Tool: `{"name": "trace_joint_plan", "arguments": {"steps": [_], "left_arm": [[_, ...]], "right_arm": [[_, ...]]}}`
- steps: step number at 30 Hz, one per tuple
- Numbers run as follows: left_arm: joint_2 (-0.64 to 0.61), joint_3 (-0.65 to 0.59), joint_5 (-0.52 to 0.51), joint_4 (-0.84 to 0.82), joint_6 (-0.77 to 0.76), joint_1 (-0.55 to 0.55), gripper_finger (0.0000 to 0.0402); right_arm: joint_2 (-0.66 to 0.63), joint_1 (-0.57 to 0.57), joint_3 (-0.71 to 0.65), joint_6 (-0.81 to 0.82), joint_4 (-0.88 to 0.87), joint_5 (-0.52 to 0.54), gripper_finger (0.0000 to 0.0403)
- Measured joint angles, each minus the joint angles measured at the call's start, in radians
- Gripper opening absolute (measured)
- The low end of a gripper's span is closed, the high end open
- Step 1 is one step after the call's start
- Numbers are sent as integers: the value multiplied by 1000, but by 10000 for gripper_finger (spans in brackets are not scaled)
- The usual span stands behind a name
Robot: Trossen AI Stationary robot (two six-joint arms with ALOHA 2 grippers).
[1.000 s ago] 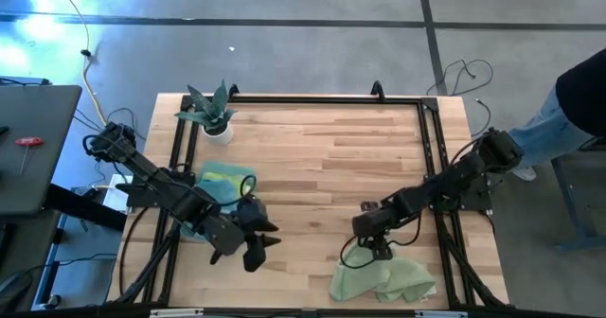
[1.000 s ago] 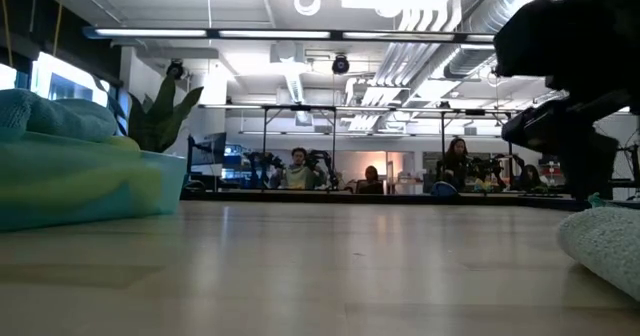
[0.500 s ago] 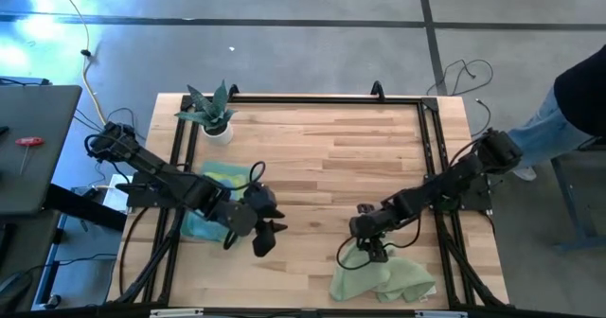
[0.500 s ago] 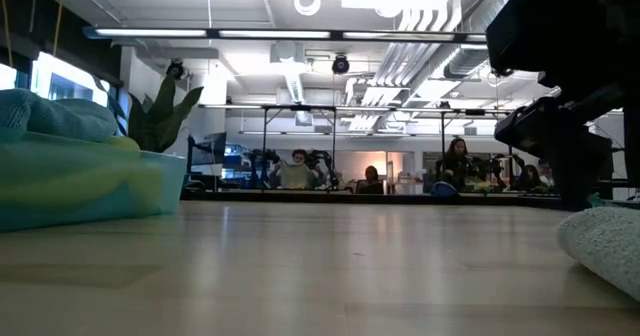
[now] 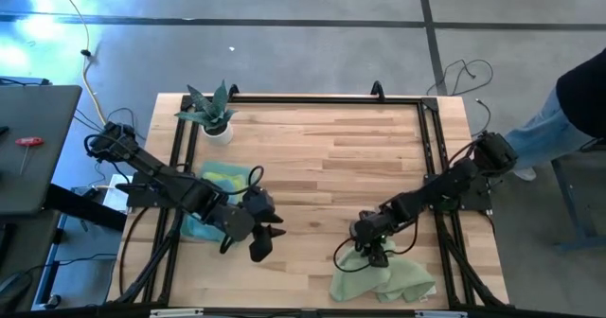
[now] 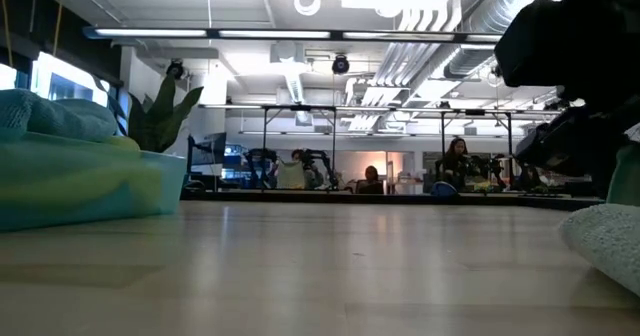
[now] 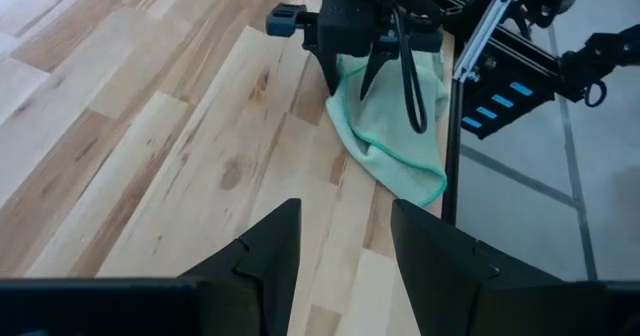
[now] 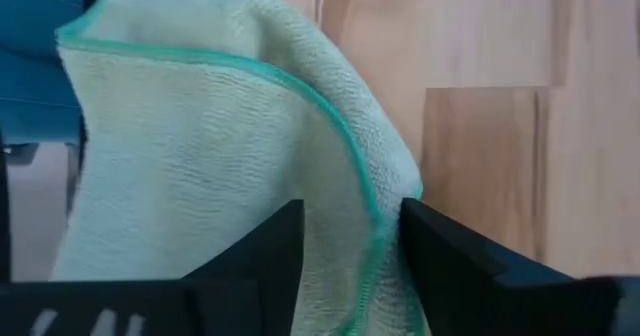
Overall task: Fold microfiber towels
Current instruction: Fold the green microfiber towel
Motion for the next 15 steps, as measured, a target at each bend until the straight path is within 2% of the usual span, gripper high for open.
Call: {"name": "trace_joint_plan", "arguments": {"steps": [5,12,15], "left_arm": [[0,0,-1,-1,-4,-6,146],[0,0,-3,-1,-4,-5,146],[0,0,-4,-1,-4,-6,146]], "right_arm": [[-1,39,0,54,8,8,138],[-1,62,0,87,8,160,135],[-1,61,0,87,15,191,135]]}}
